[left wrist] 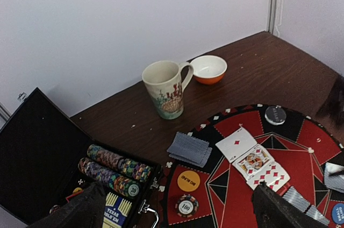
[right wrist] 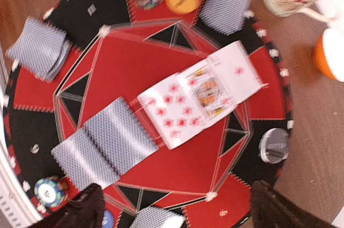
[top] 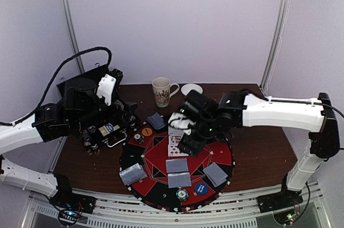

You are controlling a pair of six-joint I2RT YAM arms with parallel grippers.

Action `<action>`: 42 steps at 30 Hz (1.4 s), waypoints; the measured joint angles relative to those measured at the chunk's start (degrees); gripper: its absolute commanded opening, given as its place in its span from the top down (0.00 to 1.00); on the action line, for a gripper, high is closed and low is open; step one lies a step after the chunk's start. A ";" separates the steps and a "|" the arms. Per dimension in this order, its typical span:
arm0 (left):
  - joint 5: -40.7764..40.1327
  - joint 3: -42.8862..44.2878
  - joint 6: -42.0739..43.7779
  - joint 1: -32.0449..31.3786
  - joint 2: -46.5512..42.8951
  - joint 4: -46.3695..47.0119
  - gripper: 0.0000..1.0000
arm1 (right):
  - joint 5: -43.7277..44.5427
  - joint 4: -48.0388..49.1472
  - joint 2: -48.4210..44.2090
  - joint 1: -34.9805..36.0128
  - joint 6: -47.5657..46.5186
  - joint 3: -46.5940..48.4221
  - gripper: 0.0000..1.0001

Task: Distribute texas hold em gaming equipment
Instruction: Reset both arms

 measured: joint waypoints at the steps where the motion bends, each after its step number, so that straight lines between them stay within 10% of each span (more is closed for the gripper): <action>1: 0.15 0.00 -0.50 1.01 1.22 -0.61 0.02 | -0.72 3.37 -2.75 -3.72 1.16 -1.75 0.00; 13: 0.79 -13.35 -7.82 36.35 4.46 12.72 0.02 | -9.40 42.80 -27.06 -50.84 16.02 -32.26 0.00; 19: -6.73 -23.98 -6.97 40.39 8.72 30.56 0.02 | -11.28 62.29 -34.03 -69.05 20.17 -50.51 0.00; 34: 2.21 -32.39 7.43 50.99 20.65 65.70 0.02 | -13.68 110.75 -13.94 -71.63 18.47 -74.25 0.00; 42: 9.68 -45.35 9.88 51.15 31.17 87.32 0.02 | -16.55 111.16 -9.75 -66.71 12.26 -66.38 0.00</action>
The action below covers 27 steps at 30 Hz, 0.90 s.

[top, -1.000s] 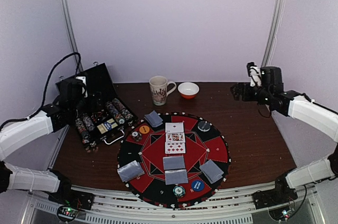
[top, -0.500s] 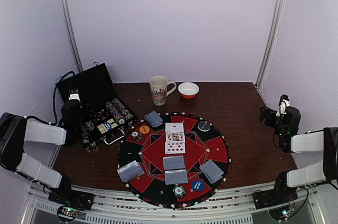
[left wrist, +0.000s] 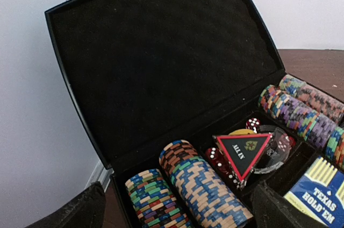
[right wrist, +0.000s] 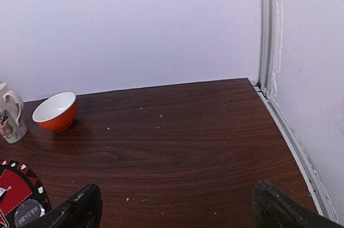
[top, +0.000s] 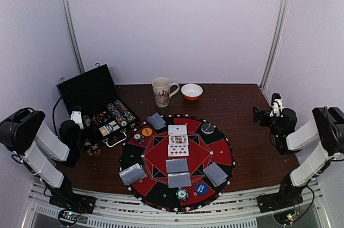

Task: Distribute texas hold em gaming equipment
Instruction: Reset both arms

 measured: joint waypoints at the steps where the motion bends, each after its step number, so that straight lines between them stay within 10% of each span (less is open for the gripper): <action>1: 0.63 -0.63 0.20 0.07 0.74 0.04 0.02 | 0.04 -0.37 0.02 0.66 -0.59 0.63 0.00; 27: 4.83 3.39 0.44 0.81 0.94 3.56 0.02 | 7.72 7.34 1.86 3.23 -3.28 -4.72 0.00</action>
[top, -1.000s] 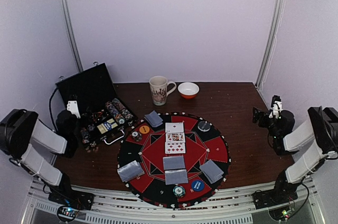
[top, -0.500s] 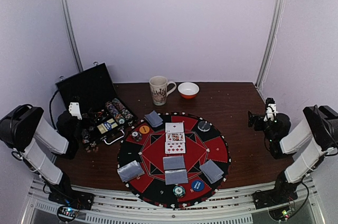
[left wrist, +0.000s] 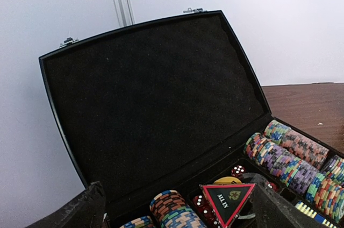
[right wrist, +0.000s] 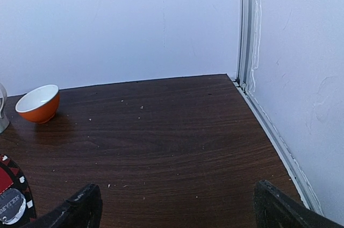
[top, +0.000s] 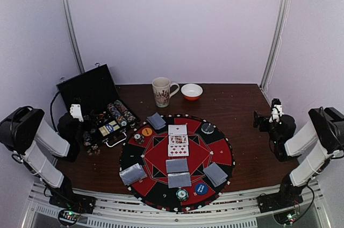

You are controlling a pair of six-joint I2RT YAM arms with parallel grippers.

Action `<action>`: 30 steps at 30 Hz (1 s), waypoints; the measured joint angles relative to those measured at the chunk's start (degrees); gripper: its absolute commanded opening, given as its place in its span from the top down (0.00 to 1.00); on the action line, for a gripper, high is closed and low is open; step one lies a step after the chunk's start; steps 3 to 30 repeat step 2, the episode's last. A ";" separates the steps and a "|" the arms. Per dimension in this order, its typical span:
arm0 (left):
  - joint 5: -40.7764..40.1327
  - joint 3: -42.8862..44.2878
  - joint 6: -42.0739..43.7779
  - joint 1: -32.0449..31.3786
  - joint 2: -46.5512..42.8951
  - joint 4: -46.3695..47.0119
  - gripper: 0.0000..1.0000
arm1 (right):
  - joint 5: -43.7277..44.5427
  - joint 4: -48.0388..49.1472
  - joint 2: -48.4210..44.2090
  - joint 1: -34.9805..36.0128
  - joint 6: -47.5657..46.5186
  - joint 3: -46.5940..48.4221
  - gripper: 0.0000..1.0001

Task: Distribute texas hold em gaming equipment
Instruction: Reset both arms

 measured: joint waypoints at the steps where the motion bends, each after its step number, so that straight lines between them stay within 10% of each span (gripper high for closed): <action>1: 0.00 0.00 0.00 0.00 0.00 0.02 0.02 | 0.00 0.00 0.00 0.00 0.00 0.00 0.00; 30: 0.02 0.00 0.02 0.00 0.00 0.04 0.02 | 0.02 0.00 0.00 0.00 0.00 0.00 0.00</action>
